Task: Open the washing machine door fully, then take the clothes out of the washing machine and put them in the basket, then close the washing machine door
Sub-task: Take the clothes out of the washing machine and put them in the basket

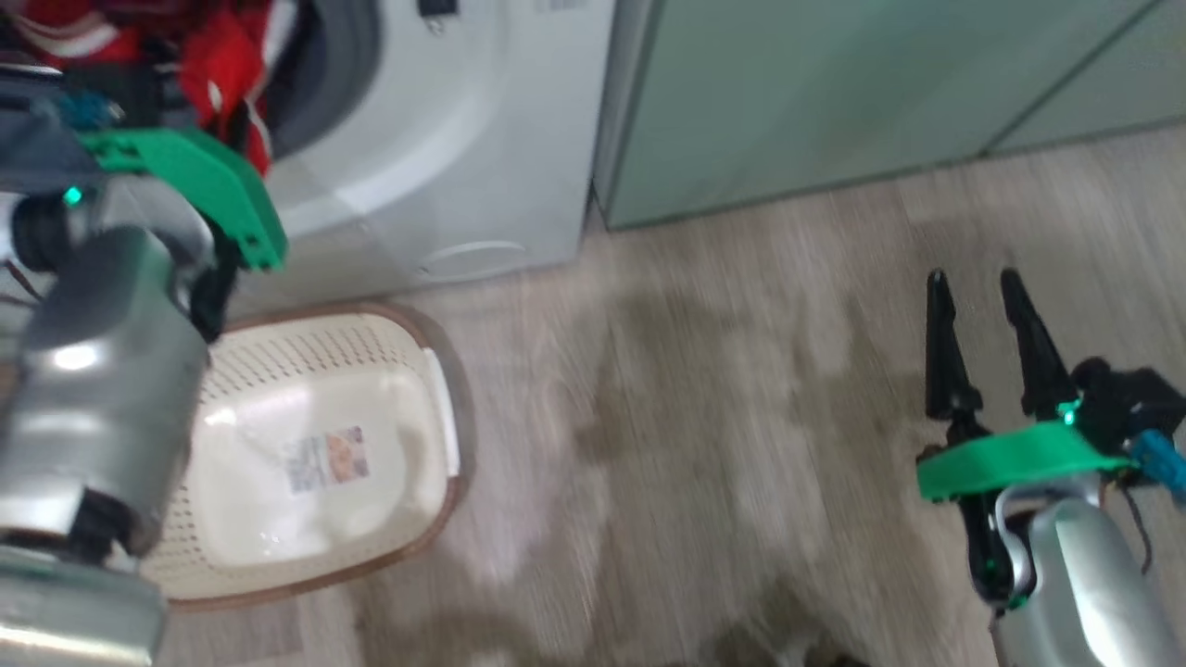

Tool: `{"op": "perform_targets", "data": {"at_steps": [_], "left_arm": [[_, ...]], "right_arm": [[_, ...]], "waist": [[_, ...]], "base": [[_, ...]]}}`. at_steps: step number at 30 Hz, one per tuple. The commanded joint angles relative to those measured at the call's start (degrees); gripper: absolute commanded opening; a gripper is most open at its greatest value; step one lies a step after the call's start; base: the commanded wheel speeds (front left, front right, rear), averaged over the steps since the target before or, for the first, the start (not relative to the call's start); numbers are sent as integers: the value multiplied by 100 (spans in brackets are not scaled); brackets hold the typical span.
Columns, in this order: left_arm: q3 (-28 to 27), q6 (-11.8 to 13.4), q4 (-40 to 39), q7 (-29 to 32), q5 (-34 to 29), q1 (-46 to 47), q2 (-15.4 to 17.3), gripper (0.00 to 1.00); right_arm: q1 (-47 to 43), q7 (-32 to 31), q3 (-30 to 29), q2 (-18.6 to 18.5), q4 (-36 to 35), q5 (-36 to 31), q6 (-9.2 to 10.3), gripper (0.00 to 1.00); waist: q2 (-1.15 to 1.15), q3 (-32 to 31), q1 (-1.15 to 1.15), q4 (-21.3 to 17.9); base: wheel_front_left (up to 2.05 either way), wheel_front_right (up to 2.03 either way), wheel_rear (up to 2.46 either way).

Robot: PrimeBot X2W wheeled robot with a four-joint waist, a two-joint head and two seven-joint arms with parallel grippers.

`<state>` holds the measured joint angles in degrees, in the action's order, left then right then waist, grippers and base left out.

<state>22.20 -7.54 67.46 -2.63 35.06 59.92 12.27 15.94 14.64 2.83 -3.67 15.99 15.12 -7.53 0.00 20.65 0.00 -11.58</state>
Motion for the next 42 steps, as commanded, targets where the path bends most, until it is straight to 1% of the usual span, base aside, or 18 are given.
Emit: {"op": "perform_targets", "data": {"at_steps": [1,5,8,17,22,27,31,37,42], "left_arm": [[-27,5,-174,-135,52,10,177,0],[142,5,-318,-332,222,-538,32,0],[302,5,-419,-369,380,-1051,11,0],[813,5,-616,-96,846,-2455,-99,0],[898,5,-318,14,916,-2826,-22,0],[857,16,64,202,1044,-3023,-10,0],[852,85,298,381,1090,-3059,13,0],[762,136,461,641,1229,-2896,45,0],[680,162,511,577,1299,-2568,118,0]], "right_arm": [[-132,36,97,-89,-123,-18,4,100],[-337,36,109,-120,-72,-7,4,100],[-463,36,117,-141,-23,26,4,100],[-787,36,199,-211,67,87,4,100],[-848,36,255,-237,63,90,4,100],[-816,36,294,-300,27,120,4,100],[-773,36,289,-313,6,127,4,100],[-591,36,286,-320,-53,125,4,100],[-367,36,267,-335,-134,95,4,100]], "waist": [[0,-381,0,266],[0,-763,0,421],[0,-1030,0,510],[0,-1641,0,691],[0,-1734,0,698],[0,-1625,0,633],[0,-1452,0,585],[0,-1022,0,510],[0,-525,0,446]], "base": [[0,0,0],[0,0,0],[0,0,0],[0,0,0],[0,0,0],[0,0,0],[0,0,0],[0,0,0],[0,0,0]]}}
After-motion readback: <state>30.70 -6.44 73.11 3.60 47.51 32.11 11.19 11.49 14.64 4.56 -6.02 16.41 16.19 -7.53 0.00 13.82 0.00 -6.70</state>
